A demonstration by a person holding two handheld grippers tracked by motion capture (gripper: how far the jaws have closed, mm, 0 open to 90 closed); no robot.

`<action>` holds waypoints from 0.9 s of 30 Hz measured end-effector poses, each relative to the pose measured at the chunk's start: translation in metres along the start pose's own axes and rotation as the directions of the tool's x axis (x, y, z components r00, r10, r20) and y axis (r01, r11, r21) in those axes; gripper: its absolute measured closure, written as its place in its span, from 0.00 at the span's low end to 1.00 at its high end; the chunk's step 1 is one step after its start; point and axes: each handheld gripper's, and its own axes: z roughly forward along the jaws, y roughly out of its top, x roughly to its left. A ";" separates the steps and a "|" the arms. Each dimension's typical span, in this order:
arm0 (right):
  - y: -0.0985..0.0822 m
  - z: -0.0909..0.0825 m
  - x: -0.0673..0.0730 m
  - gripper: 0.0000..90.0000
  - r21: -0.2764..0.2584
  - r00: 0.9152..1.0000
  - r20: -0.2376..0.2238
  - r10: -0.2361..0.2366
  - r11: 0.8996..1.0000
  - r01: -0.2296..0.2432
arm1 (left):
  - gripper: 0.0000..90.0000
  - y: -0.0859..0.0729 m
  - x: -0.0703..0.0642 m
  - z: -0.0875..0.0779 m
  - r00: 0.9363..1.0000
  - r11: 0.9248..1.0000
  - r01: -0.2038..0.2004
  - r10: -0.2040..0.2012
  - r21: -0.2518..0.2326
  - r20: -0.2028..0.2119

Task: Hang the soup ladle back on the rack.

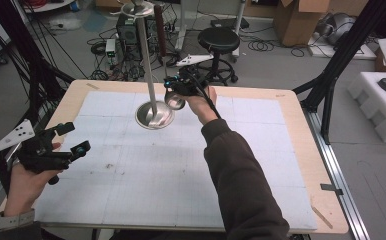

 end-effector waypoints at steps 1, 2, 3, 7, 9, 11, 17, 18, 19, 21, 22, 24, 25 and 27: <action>0.000 0.001 0.000 0.94 -0.001 1.000 0.004 0.000 1.000 0.000 | 0.03 0.000 0.000 0.000 1.000 1.000 0.000 0.000 0.001 -0.001; 0.000 0.001 -0.001 0.94 0.002 1.000 0.007 -0.002 1.000 0.002 | 0.03 0.000 0.000 0.000 1.000 1.000 -0.001 0.001 0.001 0.000; 0.000 0.002 -0.001 0.94 0.003 1.000 0.009 0.001 1.000 -0.002 | 0.03 0.000 0.000 0.000 1.000 1.000 0.000 0.000 0.002 0.001; -0.002 0.004 -0.002 0.94 0.012 1.000 0.011 0.000 1.000 0.000 | 0.03 0.000 0.000 0.001 1.000 1.000 -0.002 0.002 0.003 0.003; -0.002 0.005 -0.002 0.94 0.019 1.000 0.010 -0.006 1.000 0.006 | 0.03 0.000 -0.001 0.002 1.000 1.000 0.001 -0.001 0.003 0.004; -0.003 0.006 -0.003 0.94 0.017 1.000 0.010 -0.008 1.000 0.008 | 0.03 0.000 -0.001 0.002 1.000 1.000 -0.001 0.001 0.005 0.005; -0.003 0.008 -0.003 0.94 0.014 1.000 0.014 -0.010 1.000 0.009 | 0.03 -0.002 -0.001 0.003 1.000 1.000 0.000 0.000 0.010 0.005; -0.003 0.008 -0.003 0.94 0.014 1.000 0.011 -0.009 1.000 0.009 | 0.03 -0.002 0.000 0.002 1.000 1.000 0.004 -0.004 0.006 0.004; -0.003 0.008 -0.003 0.93 0.013 1.000 0.008 -0.008 1.000 0.008 | 0.03 -0.002 0.000 0.002 1.000 1.000 0.004 -0.004 0.006 0.002; -0.003 0.009 -0.003 0.93 0.009 1.000 0.003 -0.009 1.000 0.009 | 0.03 -0.001 0.000 0.001 1.000 1.000 0.004 -0.004 0.003 0.002; -0.003 0.009 -0.002 0.92 0.011 1.000 0.001 -0.008 1.000 0.008 | 0.03 -0.001 0.000 0.001 1.000 1.000 0.004 -0.004 0.003 0.000; -0.003 0.008 -0.003 0.85 -0.005 1.000 -0.008 -0.001 1.000 0.001 | 0.03 -0.001 0.000 0.000 1.000 1.000 0.002 -0.002 0.001 -0.001; -0.003 0.007 -0.003 0.82 -0.022 1.000 -0.011 0.009 1.000 -0.009 | 0.03 -0.001 0.000 0.000 1.000 1.000 0.003 -0.003 0.002 -0.002; -0.002 0.004 -0.005 0.78 -0.049 0.999 -0.025 0.034 0.998 -0.035 | 0.03 -0.002 0.000 0.002 1.000 1.000 0.006 -0.006 0.003 -0.004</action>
